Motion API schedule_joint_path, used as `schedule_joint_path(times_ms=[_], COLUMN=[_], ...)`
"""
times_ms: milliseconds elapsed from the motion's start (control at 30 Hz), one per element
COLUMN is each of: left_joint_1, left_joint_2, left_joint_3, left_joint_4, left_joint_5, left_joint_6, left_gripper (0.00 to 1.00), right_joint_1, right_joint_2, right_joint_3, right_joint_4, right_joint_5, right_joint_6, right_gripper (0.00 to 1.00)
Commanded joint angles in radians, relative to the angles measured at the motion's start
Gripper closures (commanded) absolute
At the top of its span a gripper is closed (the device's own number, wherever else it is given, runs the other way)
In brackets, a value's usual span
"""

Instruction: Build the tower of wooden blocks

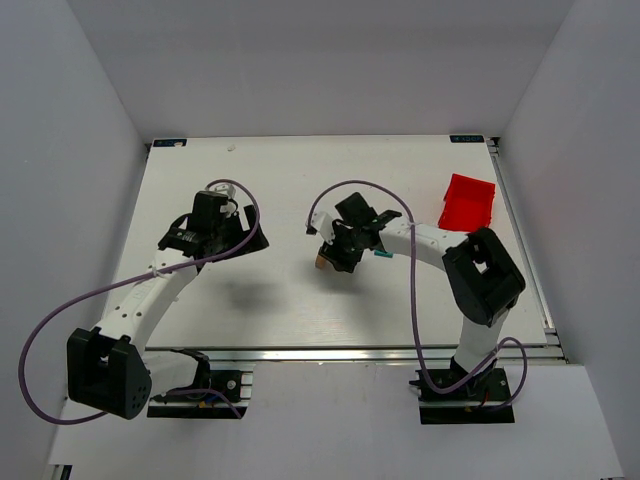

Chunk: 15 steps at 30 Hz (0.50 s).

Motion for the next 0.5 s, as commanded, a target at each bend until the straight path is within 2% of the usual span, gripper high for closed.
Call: schedule_joint_path(times_ms=[0, 467], left_joint_1=[0.002, 0.002], left_joint_2=[-0.03, -0.035], left_joint_3=[-0.003, -0.009], left_joint_4=[0.023, 0.022], left_joint_5=[0.007, 0.004], left_joint_6=[0.006, 0.006], left_gripper=[0.02, 0.02], right_joint_1=[0.027, 0.055], right_joint_2=[0.024, 0.108], right_joint_3=[0.047, 0.104], right_joint_4=[-0.007, 0.035], right_joint_5=[0.003, 0.027], right_joint_6=[-0.057, -0.008], right_gripper=[0.63, 0.58])
